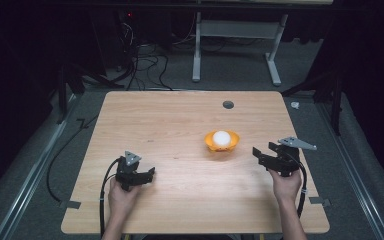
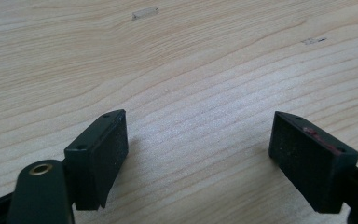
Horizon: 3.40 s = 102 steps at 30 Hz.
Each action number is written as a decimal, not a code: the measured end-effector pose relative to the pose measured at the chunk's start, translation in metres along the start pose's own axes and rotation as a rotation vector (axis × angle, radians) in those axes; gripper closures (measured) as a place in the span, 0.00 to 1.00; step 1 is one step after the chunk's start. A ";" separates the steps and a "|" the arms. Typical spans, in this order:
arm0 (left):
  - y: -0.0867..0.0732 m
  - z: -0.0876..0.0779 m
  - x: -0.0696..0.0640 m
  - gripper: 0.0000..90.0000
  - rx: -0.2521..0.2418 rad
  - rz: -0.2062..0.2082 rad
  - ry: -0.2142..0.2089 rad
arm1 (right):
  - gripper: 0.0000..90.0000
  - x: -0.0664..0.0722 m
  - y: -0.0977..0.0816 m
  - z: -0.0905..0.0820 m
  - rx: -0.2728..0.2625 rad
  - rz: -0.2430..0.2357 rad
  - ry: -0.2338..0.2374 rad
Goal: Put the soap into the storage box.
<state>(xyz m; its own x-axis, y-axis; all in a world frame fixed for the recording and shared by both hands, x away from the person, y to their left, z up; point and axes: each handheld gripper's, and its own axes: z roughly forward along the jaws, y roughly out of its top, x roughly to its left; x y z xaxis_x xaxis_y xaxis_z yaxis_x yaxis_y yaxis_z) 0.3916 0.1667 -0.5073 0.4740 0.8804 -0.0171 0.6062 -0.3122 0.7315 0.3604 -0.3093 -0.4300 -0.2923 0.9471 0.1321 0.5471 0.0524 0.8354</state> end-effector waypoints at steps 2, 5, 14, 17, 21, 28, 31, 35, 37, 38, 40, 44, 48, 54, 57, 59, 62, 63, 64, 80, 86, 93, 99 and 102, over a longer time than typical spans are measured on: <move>0.000 0.000 0.000 0.22 0.000 0.000 0.000 | 0.33 -0.001 -0.002 -0.001 -0.002 0.004 -0.001; 0.000 0.000 0.000 0.22 0.000 0.000 0.000 | 0.33 -0.001 -0.004 -0.002 0.001 0.010 -0.003; 0.000 0.000 0.000 0.22 0.000 0.001 0.001 | 0.33 -0.004 -0.012 -0.004 0.005 0.021 0.000; 0.000 0.000 0.000 0.22 0.000 0.000 0.001 | 0.33 -0.002 -0.014 -0.005 0.008 0.021 0.002; 0.000 0.000 0.000 0.22 0.000 0.000 0.001 | 0.33 -0.001 -0.016 -0.006 0.008 0.019 0.004; 0.000 0.000 0.000 0.22 0.000 0.001 0.001 | 0.33 0.003 -0.020 -0.006 0.019 0.014 0.016; 0.000 0.000 0.000 0.22 0.000 0.001 0.001 | 0.33 0.005 -0.022 -0.006 0.024 0.005 0.018; 0.000 0.000 0.000 0.22 0.000 0.001 0.001 | 0.33 0.008 -0.024 -0.005 0.030 0.004 0.022; 0.000 0.000 0.000 0.22 0.000 0.001 0.001 | 0.33 0.009 -0.025 -0.005 0.031 -0.001 0.023; 0.000 0.000 0.000 0.22 0.000 0.001 0.001 | 0.33 0.010 -0.026 -0.004 0.036 0.002 0.026; 0.000 0.000 0.000 0.22 0.000 0.000 0.001 | 0.33 0.011 -0.028 -0.003 0.041 0.006 0.028; 0.000 0.000 0.000 0.22 0.000 0.001 0.001 | 0.34 0.013 -0.029 -0.002 0.058 0.015 0.045; 0.000 0.000 0.000 0.22 0.000 0.000 0.001 | 0.35 0.016 -0.031 0.000 0.056 0.014 0.059; 0.000 0.000 0.000 0.22 0.000 0.000 0.001 | 0.35 0.020 -0.034 0.005 0.073 0.007 0.065; 0.000 0.000 0.000 0.22 0.000 0.001 0.001 | 0.35 0.023 -0.035 0.006 0.078 0.002 0.063; 0.000 0.000 0.000 0.22 0.000 0.000 0.001 | 0.35 0.023 -0.036 0.008 0.081 -0.005 0.066; 0.000 0.000 0.000 0.22 0.000 0.000 0.001 | 0.35 0.025 -0.038 0.011 0.095 -0.009 0.064; 0.000 0.000 0.000 0.22 0.000 0.000 0.001 | 0.35 0.026 -0.038 0.012 0.101 -0.007 0.064; 0.000 0.000 0.000 0.22 0.000 0.000 0.001 | 0.35 0.027 -0.039 0.013 0.103 -0.011 0.062; 0.000 0.000 0.000 0.22 0.000 0.000 0.001 | 0.35 0.034 -0.049 0.028 0.146 -0.041 0.038; 0.000 0.000 0.000 0.22 0.000 0.000 0.001 | 0.34 0.036 -0.053 0.034 0.159 -0.048 0.028; 0.000 0.000 0.000 0.22 0.000 0.000 0.001 | 0.34 0.038 -0.056 0.040 0.168 -0.053 0.020; 0.000 0.000 0.000 0.22 0.000 0.001 0.001 | 0.34 0.038 -0.056 0.043 0.176 -0.055 0.016; 0.000 0.000 0.000 0.22 0.001 0.001 0.001 | 0.33 0.038 -0.057 0.044 0.182 -0.055 0.013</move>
<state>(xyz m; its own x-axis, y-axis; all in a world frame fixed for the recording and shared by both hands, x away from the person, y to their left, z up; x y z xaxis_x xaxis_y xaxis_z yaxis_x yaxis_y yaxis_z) 0.3916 0.1666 -0.5073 0.4738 0.8805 -0.0160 0.6063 -0.3129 0.7311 0.3531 -0.2625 -0.4962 -0.3352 0.9371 0.0969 0.6624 0.1613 0.7315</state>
